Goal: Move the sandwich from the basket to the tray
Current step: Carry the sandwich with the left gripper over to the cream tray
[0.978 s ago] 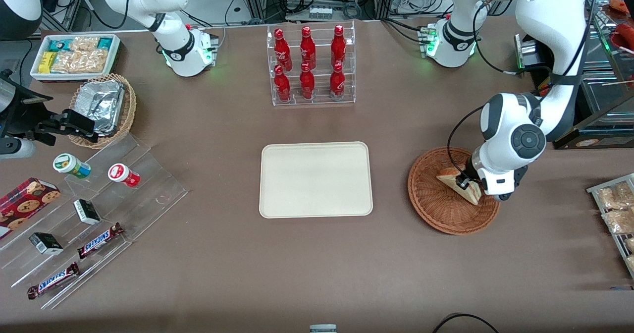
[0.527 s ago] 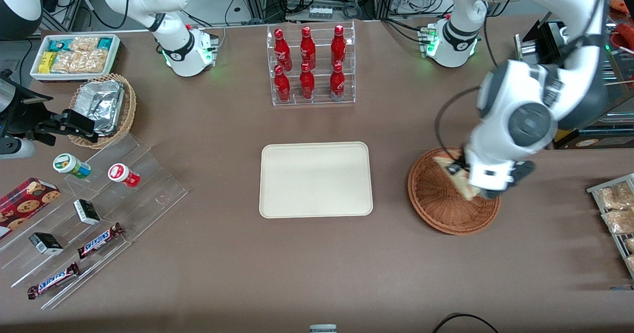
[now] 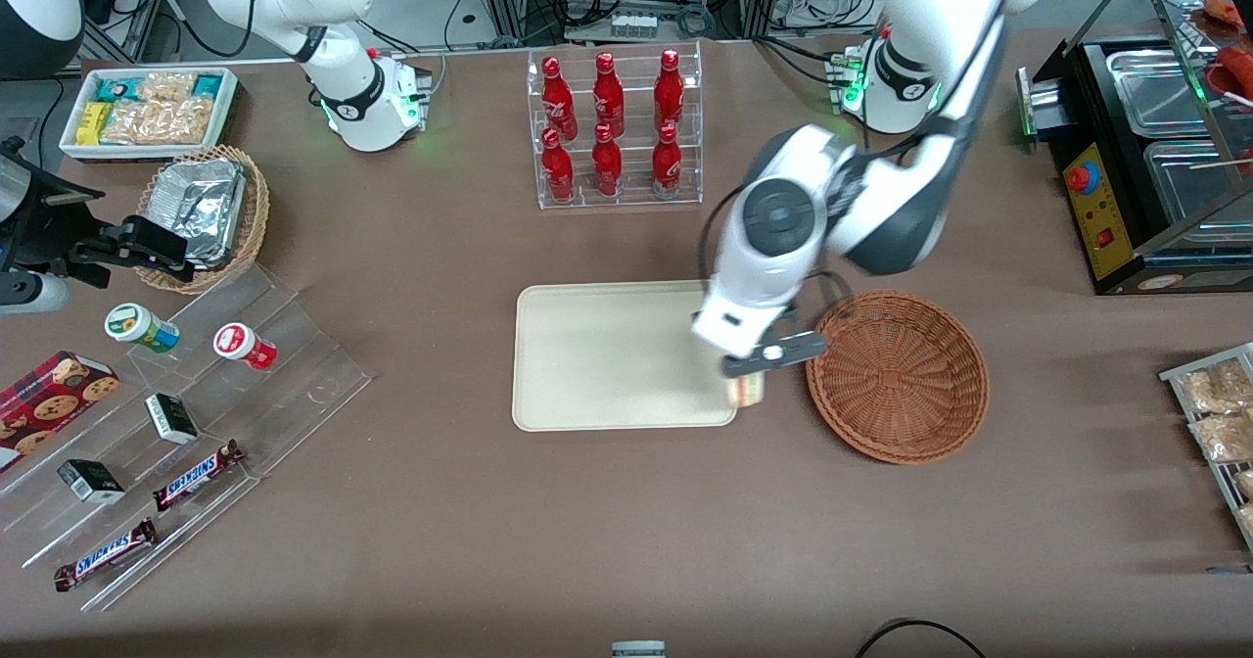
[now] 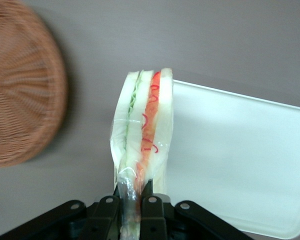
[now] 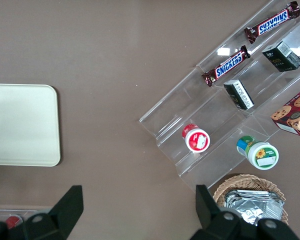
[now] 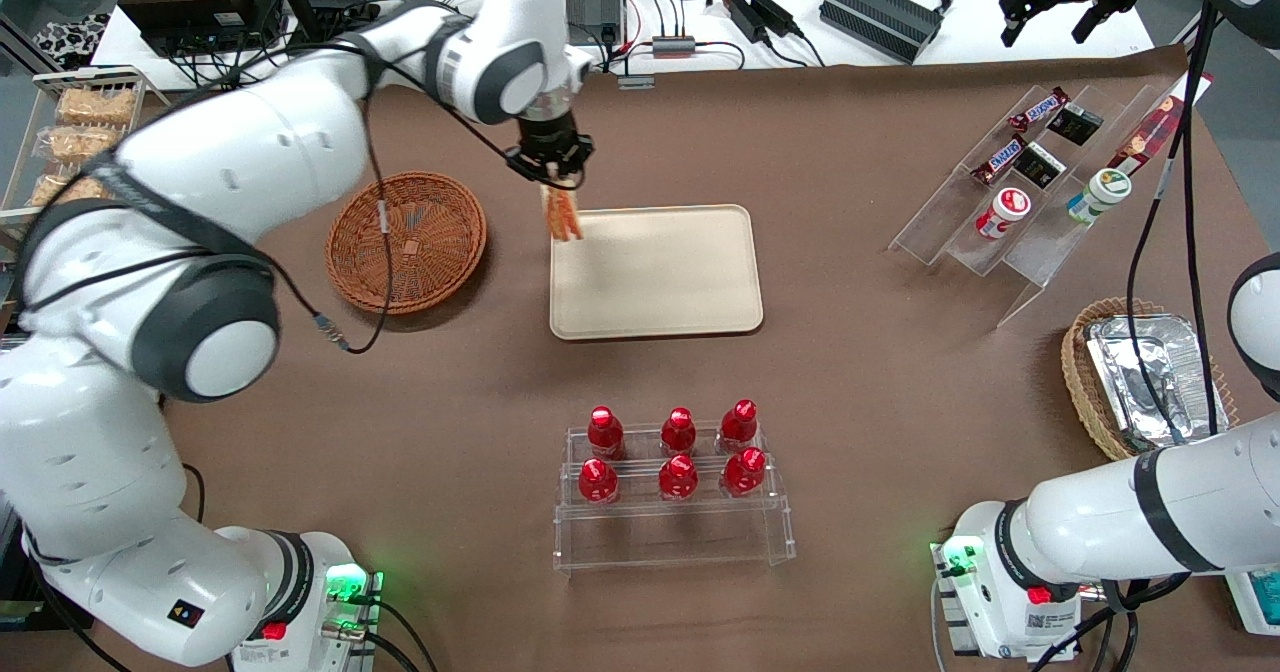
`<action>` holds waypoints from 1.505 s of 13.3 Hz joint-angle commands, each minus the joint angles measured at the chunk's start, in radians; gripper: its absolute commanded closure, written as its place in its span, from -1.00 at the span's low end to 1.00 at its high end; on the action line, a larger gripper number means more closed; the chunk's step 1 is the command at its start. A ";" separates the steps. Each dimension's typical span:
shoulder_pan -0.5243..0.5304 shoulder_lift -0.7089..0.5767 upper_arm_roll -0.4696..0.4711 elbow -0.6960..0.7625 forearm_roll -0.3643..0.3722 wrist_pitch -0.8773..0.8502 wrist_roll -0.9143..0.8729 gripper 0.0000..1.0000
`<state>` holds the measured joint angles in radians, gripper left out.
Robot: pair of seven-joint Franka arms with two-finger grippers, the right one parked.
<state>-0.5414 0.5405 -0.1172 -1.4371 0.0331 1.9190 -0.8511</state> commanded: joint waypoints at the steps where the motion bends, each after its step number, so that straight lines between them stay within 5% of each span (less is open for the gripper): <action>1: -0.090 0.180 0.014 0.196 -0.012 -0.017 0.004 1.00; 10: -0.147 0.276 0.014 0.178 -0.012 0.075 0.009 1.00; 11: -0.147 0.276 0.014 0.164 -0.013 0.077 0.009 0.50; 12: -0.147 0.276 0.014 0.161 -0.013 0.077 0.006 -0.53; 13: -0.147 0.276 0.014 0.159 -0.013 0.077 0.006 -0.96; 17: -0.138 0.247 0.016 0.167 -0.016 0.062 0.000 -0.98; 20: -0.118 0.092 0.031 0.175 -0.027 -0.050 -0.080 -0.98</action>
<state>-0.6676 0.7618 -0.1021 -1.2458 0.0176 1.9556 -0.8847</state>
